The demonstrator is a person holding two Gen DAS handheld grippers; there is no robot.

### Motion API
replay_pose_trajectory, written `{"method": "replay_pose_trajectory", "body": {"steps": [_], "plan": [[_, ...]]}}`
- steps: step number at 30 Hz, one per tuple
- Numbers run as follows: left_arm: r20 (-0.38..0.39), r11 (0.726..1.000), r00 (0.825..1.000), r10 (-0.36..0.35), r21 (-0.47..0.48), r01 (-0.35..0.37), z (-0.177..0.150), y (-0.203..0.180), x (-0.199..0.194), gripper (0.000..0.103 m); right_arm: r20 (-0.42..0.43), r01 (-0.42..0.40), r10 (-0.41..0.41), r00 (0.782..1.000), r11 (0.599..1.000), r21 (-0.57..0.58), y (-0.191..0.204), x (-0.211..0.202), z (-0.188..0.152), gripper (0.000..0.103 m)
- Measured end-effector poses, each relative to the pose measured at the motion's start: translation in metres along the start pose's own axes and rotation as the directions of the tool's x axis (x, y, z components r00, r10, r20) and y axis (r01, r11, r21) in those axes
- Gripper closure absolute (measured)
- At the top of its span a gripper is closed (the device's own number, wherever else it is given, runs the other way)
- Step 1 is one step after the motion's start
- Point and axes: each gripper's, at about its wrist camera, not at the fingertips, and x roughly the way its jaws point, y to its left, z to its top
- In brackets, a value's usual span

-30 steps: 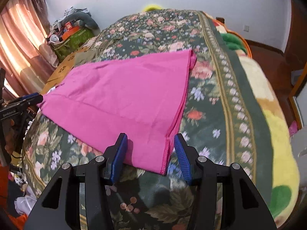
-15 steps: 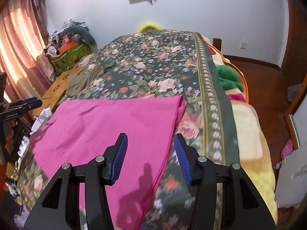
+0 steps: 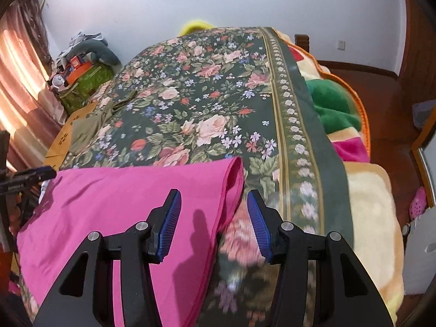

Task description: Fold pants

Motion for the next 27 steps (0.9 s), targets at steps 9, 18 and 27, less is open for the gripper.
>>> {"method": "replay_pose_trajectory", "body": {"steps": [9,18,27], "plan": [[-0.056,0.997,0.997,-0.061,-0.045,0.059,-0.003,0.01,0.023,0.035,-0.057,-0.032,0.033,0.998,0.999,0.015,-0.008,0.036,0.02,0.057],[-0.029,0.999,0.999,-0.025,0.026,0.026,-0.008,-0.005,0.021,0.057,-0.128,-0.033,0.026,0.991,0.998,-0.054,0.002,0.06,0.024,0.085],[0.011,0.995,0.998,0.06,0.08,-0.061,-0.014,-0.013,0.014,0.063,-0.056,0.029,-0.034,0.998,0.995,-0.097,0.006,0.055,0.022,0.1]]}}
